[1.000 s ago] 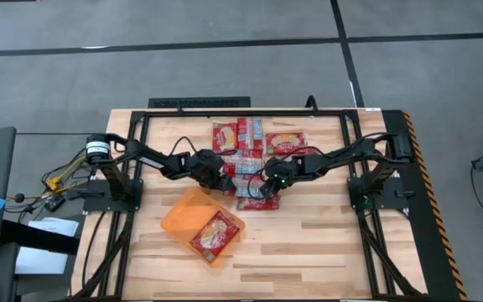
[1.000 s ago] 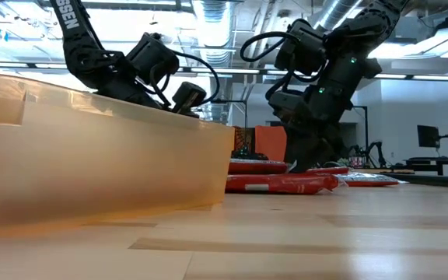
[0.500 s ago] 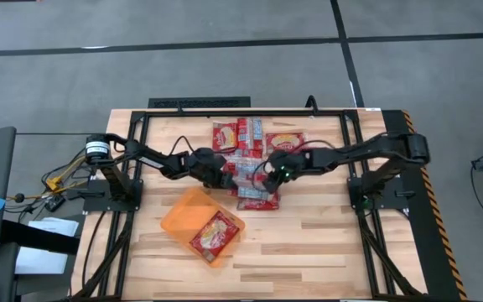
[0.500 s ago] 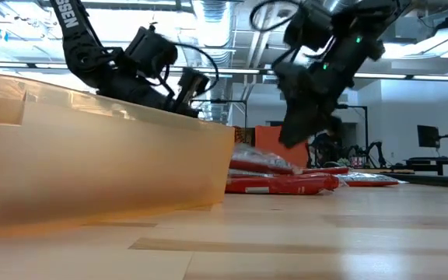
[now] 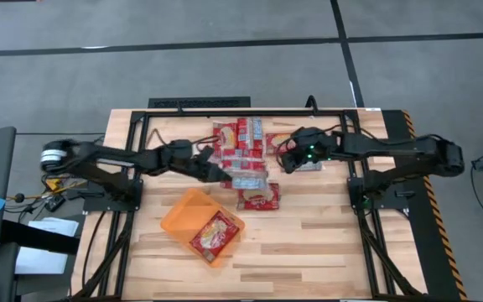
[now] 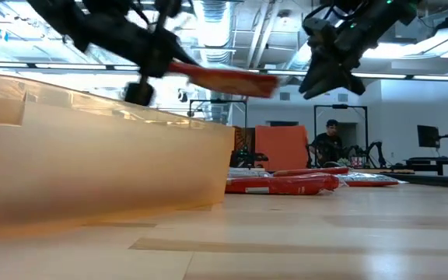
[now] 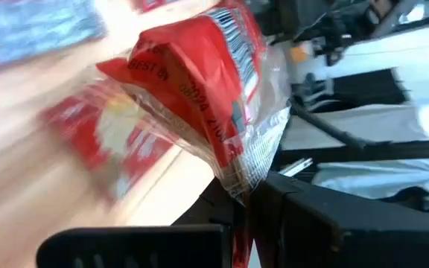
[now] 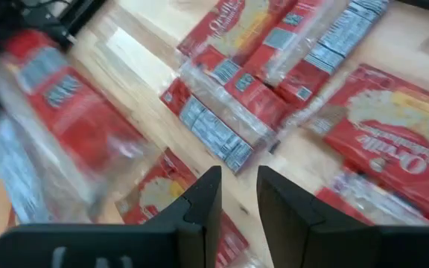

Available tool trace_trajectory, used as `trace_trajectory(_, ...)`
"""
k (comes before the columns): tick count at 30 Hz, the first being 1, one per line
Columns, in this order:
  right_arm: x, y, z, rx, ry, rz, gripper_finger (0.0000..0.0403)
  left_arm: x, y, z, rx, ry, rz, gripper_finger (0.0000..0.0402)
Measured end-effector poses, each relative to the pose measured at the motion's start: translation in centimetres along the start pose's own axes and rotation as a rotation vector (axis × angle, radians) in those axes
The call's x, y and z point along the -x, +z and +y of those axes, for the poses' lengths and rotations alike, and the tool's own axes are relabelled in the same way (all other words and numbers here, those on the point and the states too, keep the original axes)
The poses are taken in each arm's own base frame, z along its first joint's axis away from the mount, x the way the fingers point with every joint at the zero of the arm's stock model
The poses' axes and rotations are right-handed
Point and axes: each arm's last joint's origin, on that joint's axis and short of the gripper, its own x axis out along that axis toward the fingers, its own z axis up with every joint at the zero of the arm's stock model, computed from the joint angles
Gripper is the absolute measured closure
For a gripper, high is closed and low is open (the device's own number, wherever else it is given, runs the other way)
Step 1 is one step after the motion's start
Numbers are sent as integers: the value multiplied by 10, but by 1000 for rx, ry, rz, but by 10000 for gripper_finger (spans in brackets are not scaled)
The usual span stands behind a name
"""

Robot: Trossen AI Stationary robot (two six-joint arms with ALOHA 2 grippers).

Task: Sort popcorn bags into baskets
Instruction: Put the popcorn bag into the orange bin

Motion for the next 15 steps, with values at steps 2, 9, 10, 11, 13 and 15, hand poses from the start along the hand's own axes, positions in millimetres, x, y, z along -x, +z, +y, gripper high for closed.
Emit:
trace_trajectory(2, 5, 0, 0, 14, 3, -8, 290, 20, -9, -13, -5, 60, -16, 400)
trace_trajectory(9, 6, -1, -1, 22, 2, -3, 290, 98, -44, -55, 31, 267, -238, 401)
trace_trajectory(10, 6, -1, -1, 22, 1, -3, 290, 105, -50, -58, 55, 271, -276, 401)
trace_trajectory(11, 6, -1, -1, 22, 2, -3, 290, 110, -56, -60, 74, 272, -302, 401)
trace_trajectory(13, 4, 0, 0, 24, 1, -2, 290, 117, -68, -64, 112, 264, -322, 401)
trace_trajectory(15, 3, -1, -1, 26, -6, 7, 290, 119, -82, -63, 149, 277, -290, 401)
